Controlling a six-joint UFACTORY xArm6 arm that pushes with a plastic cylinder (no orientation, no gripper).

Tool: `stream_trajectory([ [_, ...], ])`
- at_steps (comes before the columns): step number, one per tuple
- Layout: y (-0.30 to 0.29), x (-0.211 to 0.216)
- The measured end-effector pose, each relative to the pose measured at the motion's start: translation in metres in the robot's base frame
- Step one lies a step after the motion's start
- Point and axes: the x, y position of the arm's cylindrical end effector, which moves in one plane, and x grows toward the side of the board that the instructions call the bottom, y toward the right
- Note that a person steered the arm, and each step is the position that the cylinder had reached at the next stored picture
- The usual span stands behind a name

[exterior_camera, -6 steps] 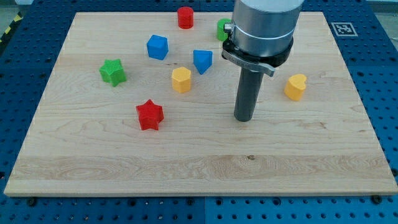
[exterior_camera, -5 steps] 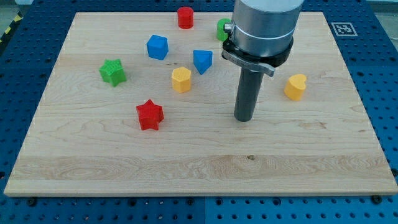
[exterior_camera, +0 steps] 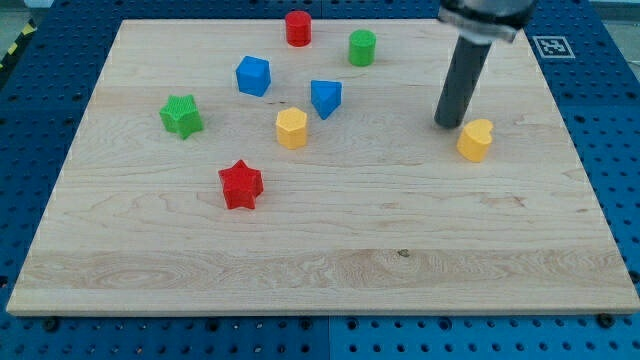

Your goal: Push the green circle between the blue cube and the red circle

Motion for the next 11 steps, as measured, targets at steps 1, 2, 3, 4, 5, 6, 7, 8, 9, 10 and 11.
stream_trajectory([
  [1,0.01,-0.059],
  [2,0.009,-0.075],
  [3,-0.035,-0.08],
  [4,-0.085,-0.115],
  [5,-0.09,-0.141],
  [6,-0.096,-0.145],
  [7,-0.104,-0.14],
  [8,-0.104,-0.117],
  [9,-0.104,-0.1],
  [10,-0.104,-0.092],
  [11,-0.11,-0.086],
])
